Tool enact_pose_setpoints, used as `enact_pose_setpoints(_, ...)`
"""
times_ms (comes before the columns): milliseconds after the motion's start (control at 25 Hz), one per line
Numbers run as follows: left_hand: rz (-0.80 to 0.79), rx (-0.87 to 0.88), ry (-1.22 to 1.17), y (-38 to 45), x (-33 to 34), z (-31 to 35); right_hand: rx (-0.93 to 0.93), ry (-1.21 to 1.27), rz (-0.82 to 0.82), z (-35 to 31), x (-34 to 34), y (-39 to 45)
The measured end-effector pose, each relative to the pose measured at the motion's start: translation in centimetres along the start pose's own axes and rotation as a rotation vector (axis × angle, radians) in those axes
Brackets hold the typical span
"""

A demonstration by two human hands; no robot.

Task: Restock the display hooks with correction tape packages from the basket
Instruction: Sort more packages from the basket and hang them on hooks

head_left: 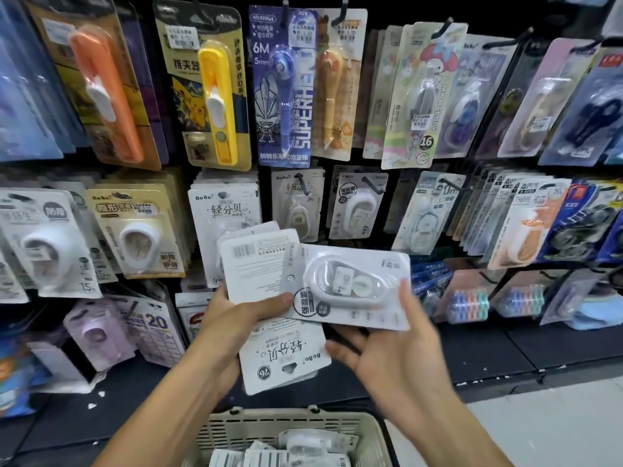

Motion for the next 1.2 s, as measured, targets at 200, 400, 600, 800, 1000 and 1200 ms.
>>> enact_pose_setpoints(200,-0.027,0.018,0.02,0.4,-1.0,1.9,-0.017,-0.682,0.002,-4.4,-2.2,0.6)
enact_pose_setpoints(400,-0.033,0.019,0.019,0.0,-1.0,2.6,-0.046,-0.913,-0.186,-3.7,-1.5,0.3)
enact_pose_setpoints(600,0.025,0.014,0.007,0.0,-1.5,2.5,-0.4,-0.85,0.298,-7.1,-2.5,3.3)
enact_pose_setpoints(800,-0.008,0.013,0.023,-0.1,-1.3,2.2,-0.451,-0.846,0.44,-8.0,-3.1,5.7)
enact_pose_setpoints(1000,-0.006,0.008,0.037,0.2,-1.2,1.9,-0.563,-0.856,0.628,-8.5,-3.3,5.6)
enact_pose_setpoints(1200,-0.009,0.006,0.04,0.2,-1.1,1.8,-0.345,-0.56,0.512,-7.0,-2.7,5.2)
Point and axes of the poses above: each hand's wrist, its own y-axis towards the middle knuckle, its own x-axis out of the palm, z = x × y, the point moved 2 cm from there along y, towards the middle knuckle, and after that the axes turned 3 degrees about -y, right-handed, at the moved point
